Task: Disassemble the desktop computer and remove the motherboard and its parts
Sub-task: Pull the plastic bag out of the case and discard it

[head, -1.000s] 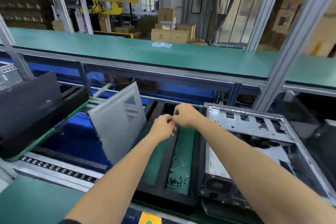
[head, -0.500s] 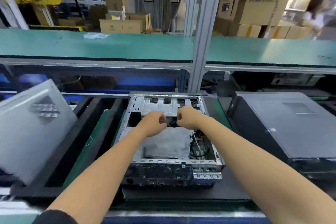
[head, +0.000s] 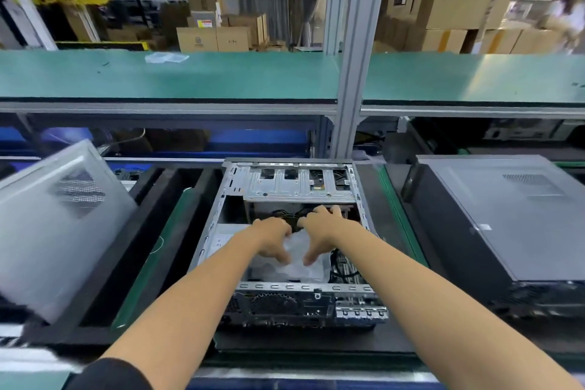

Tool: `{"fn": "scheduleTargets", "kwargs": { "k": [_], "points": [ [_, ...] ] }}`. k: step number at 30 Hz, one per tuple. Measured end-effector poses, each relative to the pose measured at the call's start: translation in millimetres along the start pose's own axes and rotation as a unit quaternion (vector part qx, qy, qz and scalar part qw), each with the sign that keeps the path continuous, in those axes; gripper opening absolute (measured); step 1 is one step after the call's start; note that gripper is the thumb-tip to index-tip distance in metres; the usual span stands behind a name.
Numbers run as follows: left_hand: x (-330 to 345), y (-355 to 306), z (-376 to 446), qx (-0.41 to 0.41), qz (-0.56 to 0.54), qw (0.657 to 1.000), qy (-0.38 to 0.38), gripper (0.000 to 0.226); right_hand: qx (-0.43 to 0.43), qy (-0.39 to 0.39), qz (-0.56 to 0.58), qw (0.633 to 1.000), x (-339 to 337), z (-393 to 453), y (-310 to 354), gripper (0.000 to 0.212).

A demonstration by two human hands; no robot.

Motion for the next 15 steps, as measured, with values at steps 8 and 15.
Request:
{"fn": "scheduleTargets", "kwargs": {
  "k": [8, 15],
  "points": [
    [-35.3, -8.8, 7.5, 0.084, -0.018, 0.98, -0.178, 0.011, 0.084, -0.044, 0.135, 0.986, -15.4, 7.4, -2.5, 0.045],
    [-80.6, -4.6, 8.4, -0.029, -0.186, 0.856, -0.481, 0.054, 0.228, -0.249, 0.271, 0.901, -94.2, 8.9, -22.7, 0.04]
  ]
}}
Point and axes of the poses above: each hand's wrist, its own z-axis towards the middle knuckle, its own x-axis out of the palm, y = z × x, the point moved 2 cm from there along z, towards the middle knuckle, and after that the axes turned 15 degrees about -y, right-handed, at the moved point
